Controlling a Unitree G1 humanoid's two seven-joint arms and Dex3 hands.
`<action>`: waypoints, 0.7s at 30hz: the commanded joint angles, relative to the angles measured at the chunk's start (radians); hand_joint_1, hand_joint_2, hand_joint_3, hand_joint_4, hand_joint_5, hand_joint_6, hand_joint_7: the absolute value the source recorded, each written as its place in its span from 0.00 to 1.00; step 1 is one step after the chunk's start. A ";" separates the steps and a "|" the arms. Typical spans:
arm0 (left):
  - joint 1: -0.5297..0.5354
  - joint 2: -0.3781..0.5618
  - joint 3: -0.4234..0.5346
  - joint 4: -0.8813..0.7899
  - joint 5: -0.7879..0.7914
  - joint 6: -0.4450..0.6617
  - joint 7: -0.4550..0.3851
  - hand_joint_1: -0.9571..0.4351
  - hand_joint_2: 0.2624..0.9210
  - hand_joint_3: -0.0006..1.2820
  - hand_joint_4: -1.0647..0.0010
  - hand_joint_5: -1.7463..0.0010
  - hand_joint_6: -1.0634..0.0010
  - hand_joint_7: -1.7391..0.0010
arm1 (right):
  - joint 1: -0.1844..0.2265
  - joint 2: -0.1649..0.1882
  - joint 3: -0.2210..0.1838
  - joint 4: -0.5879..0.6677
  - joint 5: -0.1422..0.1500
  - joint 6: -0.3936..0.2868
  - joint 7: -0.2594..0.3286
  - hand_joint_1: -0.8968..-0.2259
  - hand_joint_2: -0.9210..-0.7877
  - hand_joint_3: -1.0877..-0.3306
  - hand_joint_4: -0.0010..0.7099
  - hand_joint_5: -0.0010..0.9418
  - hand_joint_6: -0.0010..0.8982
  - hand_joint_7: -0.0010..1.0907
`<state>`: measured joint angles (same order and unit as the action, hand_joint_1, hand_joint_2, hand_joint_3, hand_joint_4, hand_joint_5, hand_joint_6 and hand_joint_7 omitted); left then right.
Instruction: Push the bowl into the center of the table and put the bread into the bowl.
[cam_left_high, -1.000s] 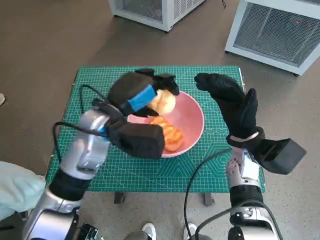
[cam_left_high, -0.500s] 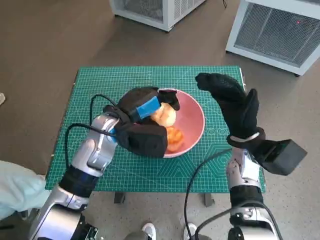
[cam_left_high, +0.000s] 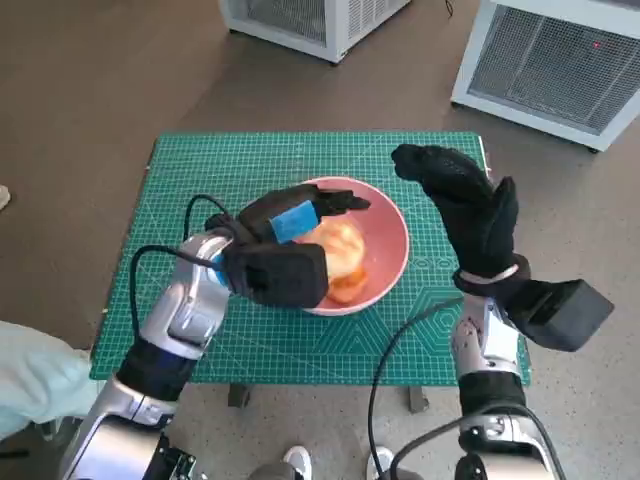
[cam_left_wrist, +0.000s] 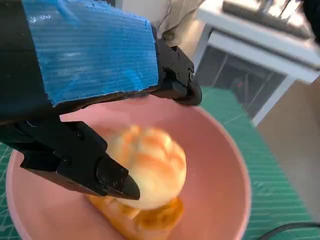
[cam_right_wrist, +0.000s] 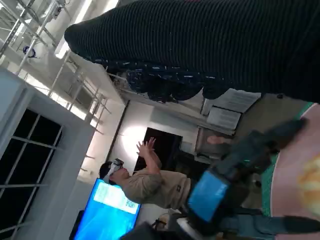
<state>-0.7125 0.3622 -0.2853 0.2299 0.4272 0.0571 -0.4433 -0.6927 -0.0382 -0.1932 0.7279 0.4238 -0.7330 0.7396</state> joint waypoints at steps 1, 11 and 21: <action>0.039 0.024 0.058 -0.079 -0.060 0.004 -0.016 0.55 0.90 0.04 0.95 1.00 0.76 0.98 | 0.009 0.000 0.002 -0.002 -0.008 0.012 -0.007 0.28 0.00 0.49 0.30 0.00 0.00 0.55; 0.115 0.026 0.218 -0.205 -0.260 -0.072 -0.003 0.57 0.92 0.02 0.96 1.00 0.77 0.99 | -0.006 -0.002 0.002 -0.024 -0.002 0.024 -0.007 0.29 0.00 0.49 0.30 0.00 0.00 0.56; 0.176 -0.041 0.364 -0.192 -0.502 -0.271 0.027 0.49 0.97 0.03 0.93 0.99 0.75 0.98 | -0.030 -0.009 0.007 -0.073 -0.005 0.046 -0.018 0.28 0.00 0.49 0.29 0.00 0.00 0.56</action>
<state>-0.5573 0.3502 0.0413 0.0276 -0.0066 -0.1476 -0.4274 -0.7169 -0.0396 -0.1920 0.6733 0.4259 -0.7088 0.7331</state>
